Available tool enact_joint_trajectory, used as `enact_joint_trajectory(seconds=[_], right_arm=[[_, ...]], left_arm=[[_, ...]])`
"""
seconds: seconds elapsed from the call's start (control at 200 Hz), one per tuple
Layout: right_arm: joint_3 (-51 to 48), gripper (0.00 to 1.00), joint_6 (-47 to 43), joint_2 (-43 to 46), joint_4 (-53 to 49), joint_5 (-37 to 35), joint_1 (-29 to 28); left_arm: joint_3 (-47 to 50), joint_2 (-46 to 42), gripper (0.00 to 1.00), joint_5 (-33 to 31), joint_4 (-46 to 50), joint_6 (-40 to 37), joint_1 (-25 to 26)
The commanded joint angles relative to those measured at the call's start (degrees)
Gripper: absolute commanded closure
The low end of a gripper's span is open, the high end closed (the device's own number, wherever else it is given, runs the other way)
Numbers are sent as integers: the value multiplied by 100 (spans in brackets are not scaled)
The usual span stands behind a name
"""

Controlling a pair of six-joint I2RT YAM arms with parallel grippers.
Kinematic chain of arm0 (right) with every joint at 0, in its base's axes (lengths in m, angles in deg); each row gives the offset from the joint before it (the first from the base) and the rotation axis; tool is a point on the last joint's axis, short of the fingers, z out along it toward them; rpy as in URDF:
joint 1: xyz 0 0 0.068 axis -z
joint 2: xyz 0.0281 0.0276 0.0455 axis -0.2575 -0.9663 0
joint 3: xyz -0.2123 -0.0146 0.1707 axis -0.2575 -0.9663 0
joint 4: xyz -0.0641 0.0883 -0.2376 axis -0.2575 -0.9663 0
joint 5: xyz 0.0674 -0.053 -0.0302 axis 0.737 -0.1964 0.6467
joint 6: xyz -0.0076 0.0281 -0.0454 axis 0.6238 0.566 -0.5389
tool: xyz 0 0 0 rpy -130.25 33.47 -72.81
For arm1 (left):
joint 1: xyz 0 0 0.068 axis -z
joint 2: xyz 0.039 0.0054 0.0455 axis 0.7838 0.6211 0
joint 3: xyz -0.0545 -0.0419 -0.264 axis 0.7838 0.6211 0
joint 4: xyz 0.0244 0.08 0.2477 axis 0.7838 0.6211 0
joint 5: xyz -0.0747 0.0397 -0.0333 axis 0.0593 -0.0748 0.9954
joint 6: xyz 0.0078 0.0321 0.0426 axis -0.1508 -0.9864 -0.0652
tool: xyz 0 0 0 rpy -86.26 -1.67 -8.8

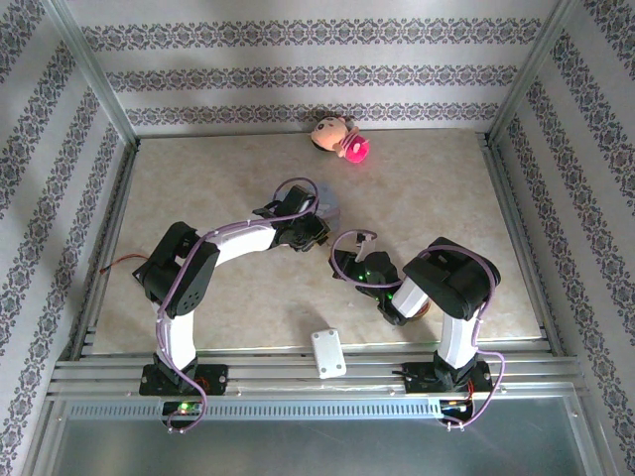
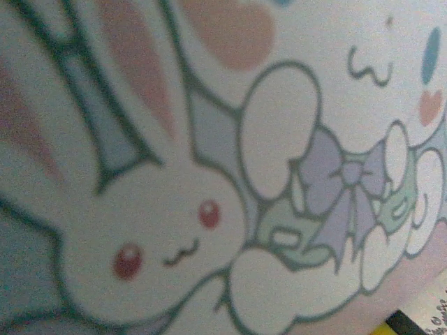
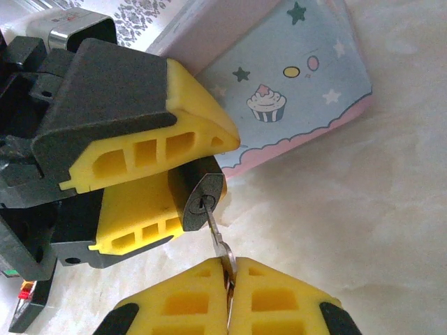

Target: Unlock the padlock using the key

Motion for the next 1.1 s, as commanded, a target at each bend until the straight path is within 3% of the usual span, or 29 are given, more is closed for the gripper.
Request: enact_joint_trajectory(seconds=[0.0,0.805,1.094], right_arm=[[187,100,-75,0,361,237,43],[627,100,834,-492,305,2281,863],[581,100,743,-563,384,2476,1051]], left_arm=[[-1,-102,91,238,-237,111,15],[3,-201,92,443,-127,-66,15],[66,-332,96,570,-48,179,15]])
